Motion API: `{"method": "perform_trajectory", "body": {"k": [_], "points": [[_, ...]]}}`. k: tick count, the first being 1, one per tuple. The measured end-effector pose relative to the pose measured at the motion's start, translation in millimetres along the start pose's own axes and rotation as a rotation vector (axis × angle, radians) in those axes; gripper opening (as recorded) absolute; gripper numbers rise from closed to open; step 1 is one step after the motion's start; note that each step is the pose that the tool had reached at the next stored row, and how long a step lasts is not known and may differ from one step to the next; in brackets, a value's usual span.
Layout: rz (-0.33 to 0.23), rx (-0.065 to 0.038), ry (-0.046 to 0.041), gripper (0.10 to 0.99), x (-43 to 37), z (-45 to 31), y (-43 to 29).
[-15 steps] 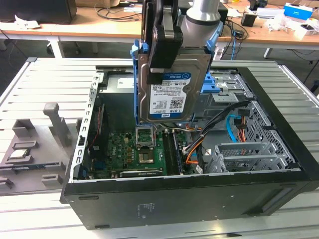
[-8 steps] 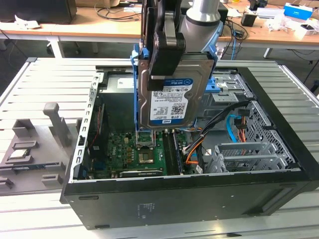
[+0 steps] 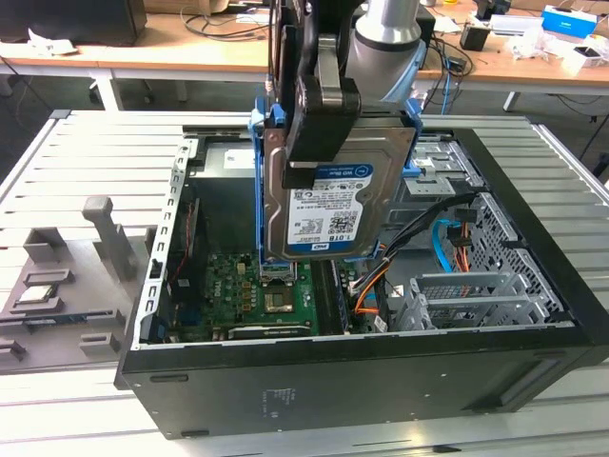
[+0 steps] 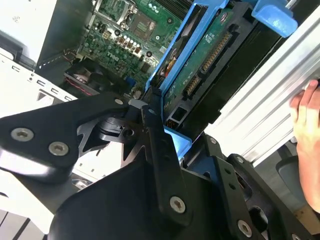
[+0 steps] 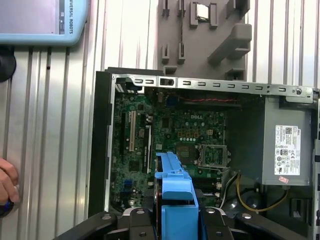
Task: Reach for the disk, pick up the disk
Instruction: 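Pick up the disk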
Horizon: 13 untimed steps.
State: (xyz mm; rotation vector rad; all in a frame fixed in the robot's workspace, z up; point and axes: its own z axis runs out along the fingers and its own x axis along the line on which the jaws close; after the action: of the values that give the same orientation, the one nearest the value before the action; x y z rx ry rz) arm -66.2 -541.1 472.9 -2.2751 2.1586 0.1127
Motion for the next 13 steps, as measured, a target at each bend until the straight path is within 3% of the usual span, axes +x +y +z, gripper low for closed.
{"method": "perform_trajectory", "body": {"k": [10,13], "points": [[0.000,0.000,0.0000,0.369,19.4,-0.9,1.0],[0.000,0.000,0.0000,0.369,32.0,-1.5,1.7]]}}
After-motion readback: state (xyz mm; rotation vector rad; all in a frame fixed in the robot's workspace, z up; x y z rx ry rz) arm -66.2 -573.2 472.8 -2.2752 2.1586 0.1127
